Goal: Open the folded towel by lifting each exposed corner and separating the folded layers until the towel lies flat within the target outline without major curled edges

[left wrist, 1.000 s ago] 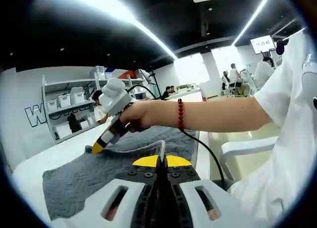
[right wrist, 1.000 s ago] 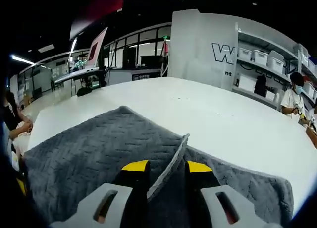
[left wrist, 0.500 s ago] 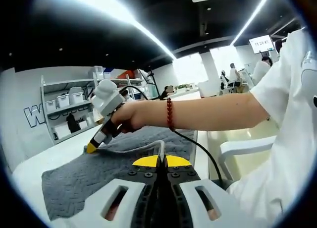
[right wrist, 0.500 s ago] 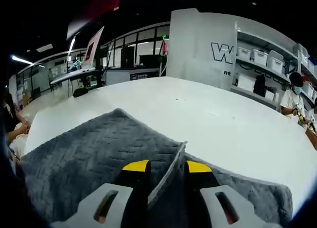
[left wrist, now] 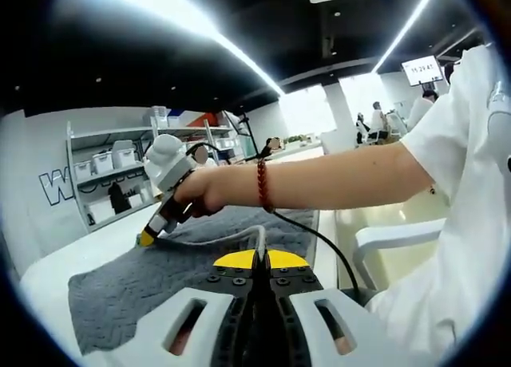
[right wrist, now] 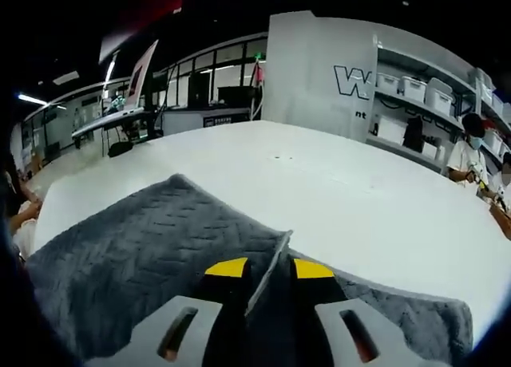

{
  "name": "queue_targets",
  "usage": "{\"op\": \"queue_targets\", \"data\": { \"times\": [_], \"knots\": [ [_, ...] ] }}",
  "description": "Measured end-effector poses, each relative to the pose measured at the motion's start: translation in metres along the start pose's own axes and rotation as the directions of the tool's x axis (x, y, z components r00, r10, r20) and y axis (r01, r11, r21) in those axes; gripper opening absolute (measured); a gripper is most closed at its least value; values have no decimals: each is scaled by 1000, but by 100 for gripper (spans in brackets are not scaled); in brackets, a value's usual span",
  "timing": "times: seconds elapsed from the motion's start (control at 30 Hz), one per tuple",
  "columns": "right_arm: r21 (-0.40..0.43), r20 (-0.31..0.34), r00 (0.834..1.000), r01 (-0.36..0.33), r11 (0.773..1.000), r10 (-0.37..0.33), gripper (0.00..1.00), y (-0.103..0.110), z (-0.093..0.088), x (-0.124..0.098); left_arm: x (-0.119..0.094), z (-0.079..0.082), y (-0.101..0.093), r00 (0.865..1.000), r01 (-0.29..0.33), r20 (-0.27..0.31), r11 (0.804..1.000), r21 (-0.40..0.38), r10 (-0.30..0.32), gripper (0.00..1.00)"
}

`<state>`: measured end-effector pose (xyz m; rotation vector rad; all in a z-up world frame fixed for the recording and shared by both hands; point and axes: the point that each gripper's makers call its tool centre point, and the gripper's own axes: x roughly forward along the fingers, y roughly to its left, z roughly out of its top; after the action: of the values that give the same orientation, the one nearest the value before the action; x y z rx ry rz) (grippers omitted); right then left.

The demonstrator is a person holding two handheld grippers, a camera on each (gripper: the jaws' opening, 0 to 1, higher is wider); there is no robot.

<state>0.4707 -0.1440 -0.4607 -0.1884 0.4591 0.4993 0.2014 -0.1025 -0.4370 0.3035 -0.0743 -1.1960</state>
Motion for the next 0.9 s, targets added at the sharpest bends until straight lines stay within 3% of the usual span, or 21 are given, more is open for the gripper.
{"op": "queue_targets", "data": {
  "times": [0.23,0.4,0.7,0.9],
  "knots": [
    [24,-3,1000,0,1000,0,12,-1,-1,2,-1,0,0,1000,1,4,1000,1,-1,2],
    [33,-13,1000,7,999,-7,0,-5,-5,4,-1,0,0,1000,2,2,1000,-4,-2,2],
    [50,18,1000,-2,999,1,0,-10,2,5,-3,4,-1,1000,3,18,1000,2,-3,1],
    [63,34,999,4,998,-6,0,-8,2,1,-7,12,-4,999,-7,39,996,89,4,1]
  ]
}}
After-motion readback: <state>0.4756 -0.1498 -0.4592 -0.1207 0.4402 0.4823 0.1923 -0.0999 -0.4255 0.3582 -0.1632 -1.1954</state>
